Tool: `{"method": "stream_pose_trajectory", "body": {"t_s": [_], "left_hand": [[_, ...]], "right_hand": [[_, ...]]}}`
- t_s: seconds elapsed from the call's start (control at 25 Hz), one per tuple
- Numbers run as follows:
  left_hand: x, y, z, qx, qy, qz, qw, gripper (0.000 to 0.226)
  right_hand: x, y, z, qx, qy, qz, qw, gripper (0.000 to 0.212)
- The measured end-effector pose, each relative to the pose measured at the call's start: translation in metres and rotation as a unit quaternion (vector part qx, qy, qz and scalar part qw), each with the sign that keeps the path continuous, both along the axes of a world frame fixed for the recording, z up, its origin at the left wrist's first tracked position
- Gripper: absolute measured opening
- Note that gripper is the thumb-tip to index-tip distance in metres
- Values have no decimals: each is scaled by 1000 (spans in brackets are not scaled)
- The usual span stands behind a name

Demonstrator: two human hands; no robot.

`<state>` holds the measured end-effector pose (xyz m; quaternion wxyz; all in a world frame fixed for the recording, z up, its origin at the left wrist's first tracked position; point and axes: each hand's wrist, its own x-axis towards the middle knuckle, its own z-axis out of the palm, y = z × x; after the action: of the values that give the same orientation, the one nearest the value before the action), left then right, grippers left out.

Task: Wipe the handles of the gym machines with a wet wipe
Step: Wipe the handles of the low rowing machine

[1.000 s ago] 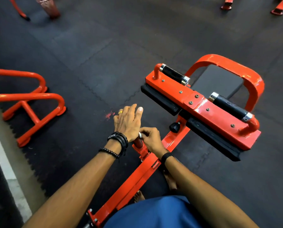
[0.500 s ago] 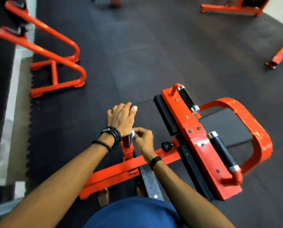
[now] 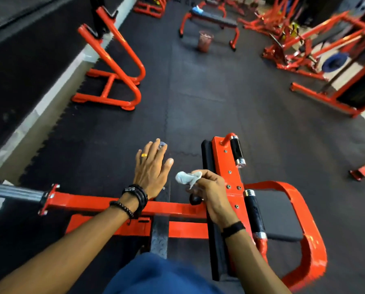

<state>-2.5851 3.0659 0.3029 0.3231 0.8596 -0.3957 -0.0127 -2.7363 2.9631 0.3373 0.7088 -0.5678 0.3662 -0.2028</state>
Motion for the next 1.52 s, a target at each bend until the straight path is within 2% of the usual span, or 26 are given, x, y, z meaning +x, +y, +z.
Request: {"method": "stream_pose_trajectory", "body": {"t_s": [0.2, 0.32, 0.44, 0.64, 0.8, 0.88, 0.96, 1.08, 1.16, 1.28, 1.36, 1.44, 1.52], "left_hand": [[-85, 40, -11, -66, 37, 85, 994, 61], [-156, 53, -22, -70, 91, 113, 987, 61], [-211, 60, -24, -59, 105, 91, 989, 63], [-242, 49, -16, -36, 133, 94, 986, 71], [-262, 30, -17, -43, 126, 91, 987, 71], [-270, 13, -17, -49, 133, 105, 984, 74], [-275, -3, -21, -55, 138, 132, 980, 75], [-278, -32, -32, -70, 145, 182, 970, 73], [-277, -56, -38, -103, 166, 244, 950, 69], [-299, -95, -44, -191, 213, 324, 902, 62], [-311, -114, -44, -235, 269, 377, 854, 55], [-322, -124, -42, -284, 306, 425, 803, 61], [-327, -131, -36, -325, 303, 446, 777, 71]], "right_hand": [[-46, 20, 24, -93, -29, 71, 993, 14], [-96, 11, 20, -149, -19, 81, 985, 12], [-143, -2, 31, -182, -40, 43, 982, 17], [-195, -48, 42, -192, -52, -20, 980, 16], [-213, -77, 49, -300, -21, -28, 953, 9], [-212, -94, 42, -355, 12, -1, 935, 13], [-206, -108, 27, -395, 29, 67, 916, 14], [-195, -124, 6, -433, -20, 175, 884, 17], [-181, -144, -4, -437, -48, 228, 869, 23], [-162, -172, -17, -468, -85, 275, 835, 18], [-162, -168, -24, -471, -117, 324, 812, 14], [-179, -157, -29, -473, -162, 407, 765, 15], [-184, -159, -31, -479, -190, 458, 724, 18]]}}
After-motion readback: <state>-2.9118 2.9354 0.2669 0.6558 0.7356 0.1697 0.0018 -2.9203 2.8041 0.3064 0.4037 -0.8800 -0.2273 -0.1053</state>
